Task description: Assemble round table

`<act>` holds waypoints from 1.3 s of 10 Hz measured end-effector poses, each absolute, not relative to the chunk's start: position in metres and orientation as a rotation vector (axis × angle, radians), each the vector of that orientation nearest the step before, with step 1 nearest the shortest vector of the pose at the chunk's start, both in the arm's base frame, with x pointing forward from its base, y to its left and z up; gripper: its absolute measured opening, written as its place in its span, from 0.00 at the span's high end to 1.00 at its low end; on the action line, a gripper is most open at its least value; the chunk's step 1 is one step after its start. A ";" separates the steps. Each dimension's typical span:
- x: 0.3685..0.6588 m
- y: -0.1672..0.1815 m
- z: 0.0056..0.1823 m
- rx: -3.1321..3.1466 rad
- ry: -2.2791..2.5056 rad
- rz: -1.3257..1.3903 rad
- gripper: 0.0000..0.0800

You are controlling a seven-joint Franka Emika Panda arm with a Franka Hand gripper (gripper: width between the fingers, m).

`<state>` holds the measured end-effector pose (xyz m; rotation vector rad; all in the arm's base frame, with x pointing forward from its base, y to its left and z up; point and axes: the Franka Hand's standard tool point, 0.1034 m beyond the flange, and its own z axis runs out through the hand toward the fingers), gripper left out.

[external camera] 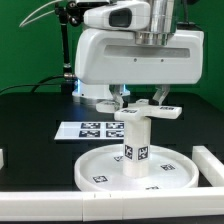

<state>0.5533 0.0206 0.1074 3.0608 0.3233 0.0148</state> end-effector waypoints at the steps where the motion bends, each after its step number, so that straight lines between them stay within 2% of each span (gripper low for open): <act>1: 0.553 0.021 0.107 3.099 0.122 0.020 0.44; 4: 0.553 0.023 0.106 3.131 -0.385 0.027 0.44; 10: 0.552 0.027 0.106 3.012 -1.000 0.017 0.44; 13: 0.553 0.028 0.105 2.830 -1.575 -0.017 0.44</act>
Offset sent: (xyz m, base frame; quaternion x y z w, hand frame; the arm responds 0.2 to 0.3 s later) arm -0.0092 0.0081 -0.0098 0.0356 -0.0224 0.2148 0.9757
